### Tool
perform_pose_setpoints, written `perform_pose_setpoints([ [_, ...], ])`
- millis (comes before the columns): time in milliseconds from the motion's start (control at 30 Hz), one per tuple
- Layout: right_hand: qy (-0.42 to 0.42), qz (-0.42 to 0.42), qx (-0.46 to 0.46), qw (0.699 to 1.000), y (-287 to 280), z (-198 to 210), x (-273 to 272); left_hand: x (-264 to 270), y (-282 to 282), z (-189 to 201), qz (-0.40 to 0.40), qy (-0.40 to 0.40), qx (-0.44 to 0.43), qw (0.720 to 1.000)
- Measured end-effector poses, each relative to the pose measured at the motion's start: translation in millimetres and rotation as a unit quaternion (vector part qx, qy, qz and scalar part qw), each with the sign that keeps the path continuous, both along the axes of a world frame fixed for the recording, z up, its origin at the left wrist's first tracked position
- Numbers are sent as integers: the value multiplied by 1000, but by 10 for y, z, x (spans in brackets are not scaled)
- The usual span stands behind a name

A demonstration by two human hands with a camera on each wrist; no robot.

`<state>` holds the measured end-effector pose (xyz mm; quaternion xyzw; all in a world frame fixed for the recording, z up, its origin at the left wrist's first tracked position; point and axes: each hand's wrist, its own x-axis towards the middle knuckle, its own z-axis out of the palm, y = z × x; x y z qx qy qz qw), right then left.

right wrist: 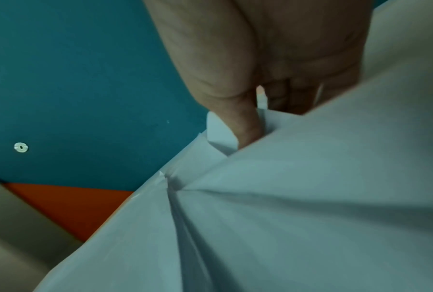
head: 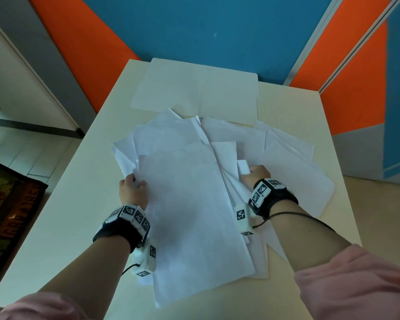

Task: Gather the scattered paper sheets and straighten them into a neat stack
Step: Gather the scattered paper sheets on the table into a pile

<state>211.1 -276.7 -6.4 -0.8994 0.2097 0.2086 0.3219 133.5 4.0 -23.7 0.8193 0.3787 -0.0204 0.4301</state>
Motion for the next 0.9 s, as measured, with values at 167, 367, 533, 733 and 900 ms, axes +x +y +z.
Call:
perform_pose_setpoints([
  [167,-64,34,64,995,215,-21,118,5,20,-39,-6,7,14,1000],
  [367,-78,-130,-75,986,-106,-15,121,13,25,-40,-4,6,14,1000],
  [533,6,-254,-154,955,-837,45,-149,22,61,-68,-9,4,15,1000],
  [733,112,-274,-128,946,-1027,0,-239,73,5,-45,-2,12,29,1000],
  [900,99,-292,-121,944,-1179,-56,-266,87,-13,-32,-8,21,40,999],
])
